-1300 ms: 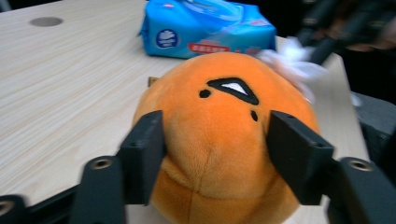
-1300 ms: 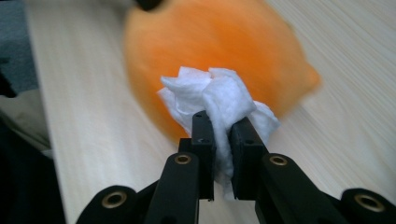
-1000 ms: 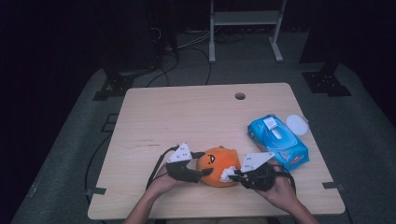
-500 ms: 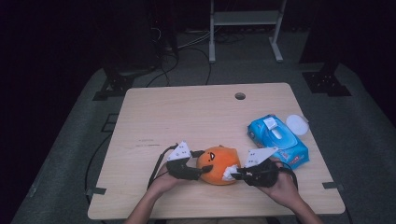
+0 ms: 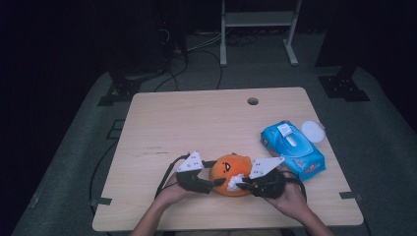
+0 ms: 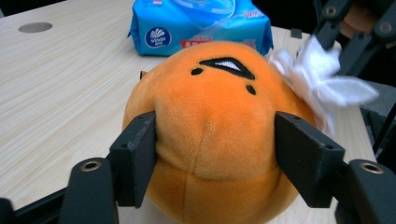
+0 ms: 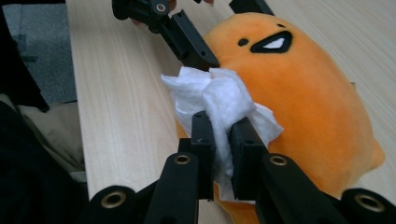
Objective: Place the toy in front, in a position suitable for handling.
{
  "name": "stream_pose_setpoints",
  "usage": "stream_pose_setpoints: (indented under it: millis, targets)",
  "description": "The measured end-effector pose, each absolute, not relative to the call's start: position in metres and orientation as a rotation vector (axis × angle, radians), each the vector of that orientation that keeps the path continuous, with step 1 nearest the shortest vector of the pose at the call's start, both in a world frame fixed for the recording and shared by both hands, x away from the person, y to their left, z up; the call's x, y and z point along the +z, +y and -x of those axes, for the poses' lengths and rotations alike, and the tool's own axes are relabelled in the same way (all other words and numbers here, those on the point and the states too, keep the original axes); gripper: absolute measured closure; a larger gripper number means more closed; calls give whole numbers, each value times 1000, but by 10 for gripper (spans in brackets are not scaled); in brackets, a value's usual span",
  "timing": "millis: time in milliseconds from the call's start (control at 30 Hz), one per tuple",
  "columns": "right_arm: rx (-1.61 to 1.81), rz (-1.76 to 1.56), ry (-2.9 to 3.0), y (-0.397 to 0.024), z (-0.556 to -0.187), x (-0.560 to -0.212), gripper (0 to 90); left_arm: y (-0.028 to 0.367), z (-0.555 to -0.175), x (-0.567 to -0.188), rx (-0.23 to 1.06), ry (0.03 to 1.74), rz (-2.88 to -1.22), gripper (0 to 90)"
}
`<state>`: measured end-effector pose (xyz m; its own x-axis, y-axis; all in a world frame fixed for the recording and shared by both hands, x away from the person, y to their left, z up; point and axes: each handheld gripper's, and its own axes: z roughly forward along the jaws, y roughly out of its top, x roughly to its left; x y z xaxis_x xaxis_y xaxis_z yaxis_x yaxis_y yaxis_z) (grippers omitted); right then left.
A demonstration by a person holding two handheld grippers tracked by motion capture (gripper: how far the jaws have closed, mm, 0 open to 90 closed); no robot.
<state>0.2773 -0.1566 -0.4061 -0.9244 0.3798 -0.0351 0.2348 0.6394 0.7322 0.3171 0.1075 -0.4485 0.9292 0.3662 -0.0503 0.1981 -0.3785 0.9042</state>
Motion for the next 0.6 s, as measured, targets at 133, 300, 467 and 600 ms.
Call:
stream_pose_setpoints:
  millis: [133, 300, 467, 600]
  targets:
    - [1121, -573, 2629, -173, -283, -407, 810, 112, -319, -450, 197, 456, -1961, 249]
    - [1103, -671, 2613, -192, -287, -412, 810, 107, -319, -453, 168, 452, -1958, 222]
    - [1224, -550, 2630, -166, -277, -403, 809, 96, -309, -446, 198, 344, -1971, 305]
    - [1224, -561, 2589, -167, -278, -403, 809, 100, -311, -448, 195, 360, -1961, 287]
